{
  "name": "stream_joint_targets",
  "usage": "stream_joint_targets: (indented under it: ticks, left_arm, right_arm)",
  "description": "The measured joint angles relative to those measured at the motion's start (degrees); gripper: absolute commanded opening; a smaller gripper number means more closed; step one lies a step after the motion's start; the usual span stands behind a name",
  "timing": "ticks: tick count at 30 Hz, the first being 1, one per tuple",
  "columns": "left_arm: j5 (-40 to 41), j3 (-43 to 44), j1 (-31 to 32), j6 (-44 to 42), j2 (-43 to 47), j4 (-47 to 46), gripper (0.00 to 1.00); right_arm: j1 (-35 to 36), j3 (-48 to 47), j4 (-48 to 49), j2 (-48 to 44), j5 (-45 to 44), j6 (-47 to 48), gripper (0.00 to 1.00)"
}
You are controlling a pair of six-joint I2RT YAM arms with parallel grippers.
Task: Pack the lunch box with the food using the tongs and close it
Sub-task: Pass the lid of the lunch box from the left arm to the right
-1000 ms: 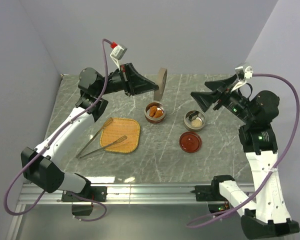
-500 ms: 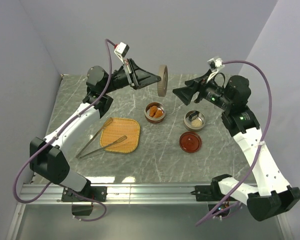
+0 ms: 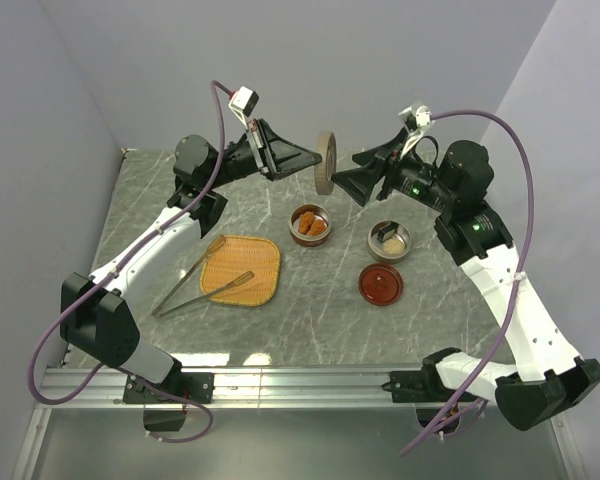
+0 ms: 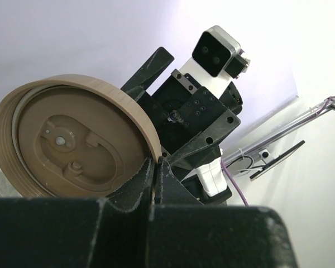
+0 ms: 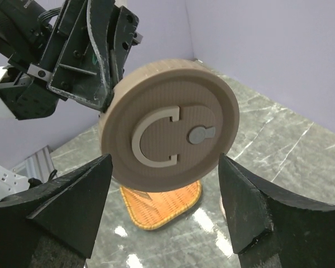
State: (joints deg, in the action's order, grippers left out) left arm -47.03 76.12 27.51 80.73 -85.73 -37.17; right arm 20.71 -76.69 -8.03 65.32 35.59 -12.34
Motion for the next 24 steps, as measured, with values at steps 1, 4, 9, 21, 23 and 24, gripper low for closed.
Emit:
stream_joint_targets:
  ticks: [1,4,9,21,23,24]
  left_arm:
    - [0.0,0.0,0.0,0.0,0.0,0.0,0.00]
    - [0.0,0.0,0.0,0.0,0.0,0.0,0.00]
    - [0.0,0.0,0.1,0.2,0.0,0.0,0.00]
    - [2.5,0.0,0.9,0.3,-0.1,0.0,0.00]
    - [3.4,0.0,0.9,0.3,-0.4,0.2,0.00]
    - [3.4,0.0,0.8,0.2,-0.5,0.3,0.00]
  right_arm:
    - [0.2,-0.3,0.0,0.2,-0.2,0.4,0.82]
    - [0.9,-0.4,-0.2,0.7,-0.8,1.8,0.80]
    - [2.3,-0.4,-0.4,1.5,-2.4,4.0,0.79]
    - [3.9,-1.9,-1.2,2.2,-9.0,5.9,0.54]
    - [4.3,-2.1,-1.7,2.2,-11.1,6.0,0.50]
    - [4.5,-2.2,-1.9,2.2,-12.8,6.3,0.47]
